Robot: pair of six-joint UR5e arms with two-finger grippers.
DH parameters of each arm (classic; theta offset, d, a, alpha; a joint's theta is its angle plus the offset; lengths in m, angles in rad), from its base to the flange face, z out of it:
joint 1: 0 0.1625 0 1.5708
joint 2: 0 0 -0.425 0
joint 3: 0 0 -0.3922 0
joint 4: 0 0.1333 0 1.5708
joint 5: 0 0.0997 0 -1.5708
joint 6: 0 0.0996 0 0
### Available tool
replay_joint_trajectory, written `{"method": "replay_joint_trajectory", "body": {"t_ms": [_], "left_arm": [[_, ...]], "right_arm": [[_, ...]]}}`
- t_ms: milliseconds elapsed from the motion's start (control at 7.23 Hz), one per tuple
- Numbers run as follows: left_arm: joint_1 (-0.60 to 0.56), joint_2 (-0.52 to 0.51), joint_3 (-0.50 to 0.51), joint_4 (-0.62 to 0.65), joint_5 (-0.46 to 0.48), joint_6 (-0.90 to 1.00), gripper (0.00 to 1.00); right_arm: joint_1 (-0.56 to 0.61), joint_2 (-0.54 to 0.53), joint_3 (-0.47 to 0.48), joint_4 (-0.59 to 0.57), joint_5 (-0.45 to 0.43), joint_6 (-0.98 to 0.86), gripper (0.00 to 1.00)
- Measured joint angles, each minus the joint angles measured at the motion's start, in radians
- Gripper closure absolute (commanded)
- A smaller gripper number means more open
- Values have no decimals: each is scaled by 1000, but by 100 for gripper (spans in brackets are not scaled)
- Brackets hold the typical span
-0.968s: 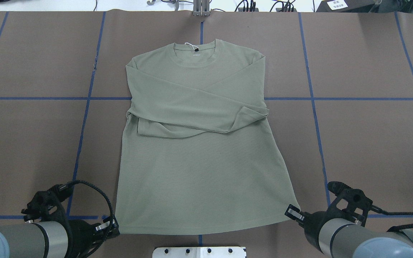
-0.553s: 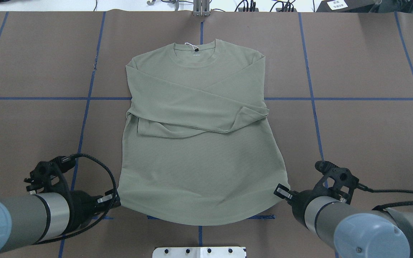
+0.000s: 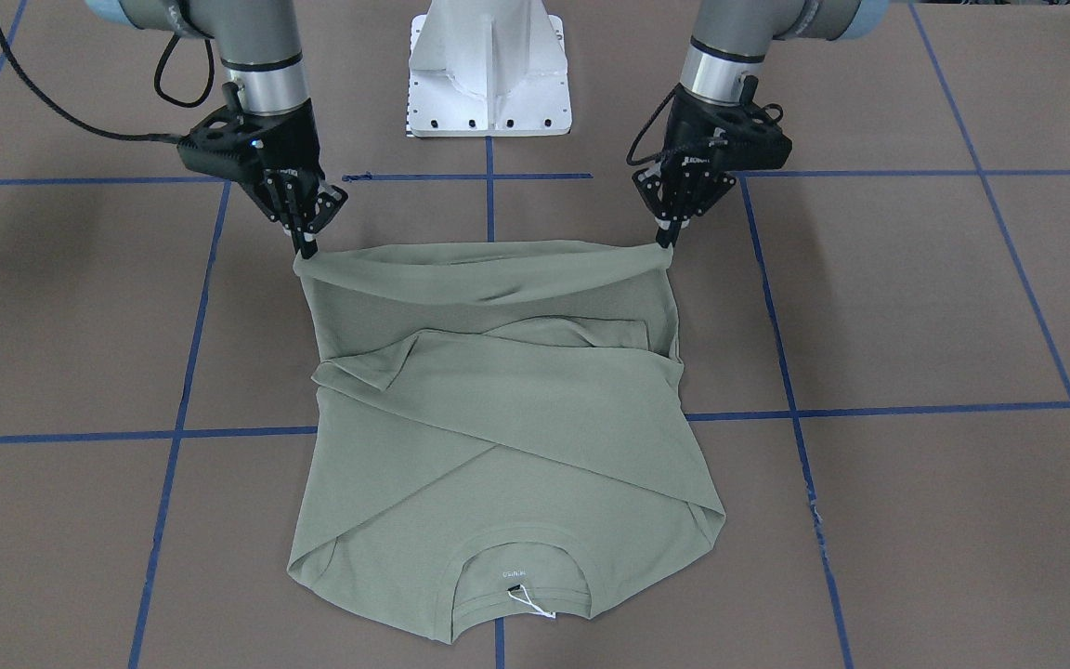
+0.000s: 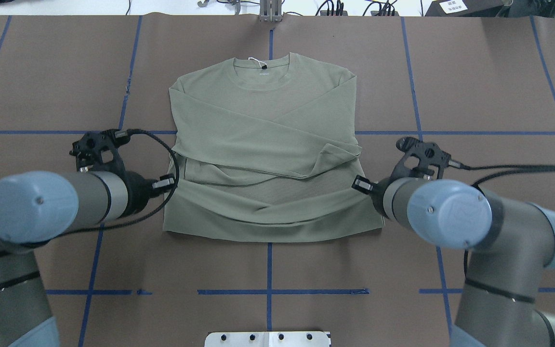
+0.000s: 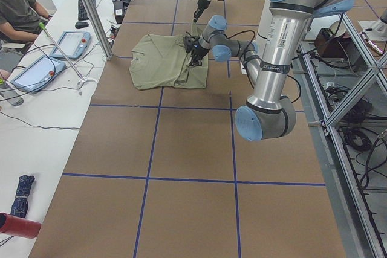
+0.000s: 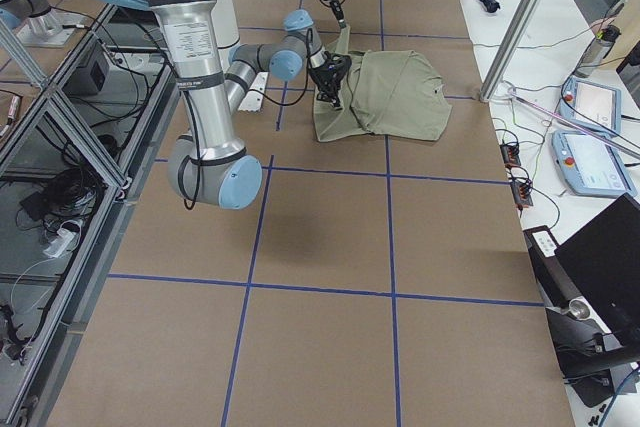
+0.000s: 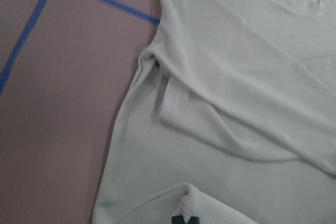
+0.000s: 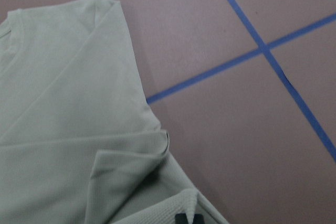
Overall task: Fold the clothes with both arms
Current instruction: 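Lift the hem with both grippers and fold it toward the collar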
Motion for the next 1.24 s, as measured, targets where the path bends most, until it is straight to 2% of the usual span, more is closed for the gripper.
{"method": "replay_joint_trajectory", "body": {"t_ms": [277,553,1107,1245], "left_arm": [[-109,-106,203,-70,1,62,100],[-162,-189,440,-244,5,73,100],[-229,-291,692,-427,12,102,100],[-235,-302,734,-460,15,113,100]], "right_arm": [[143,143,-238,16,47,-112,100],[194,254,-460,93,56,-142,100],[236,401,-788,270,50,-152,100],[245,429,-841,297,49,-154,100]]}}
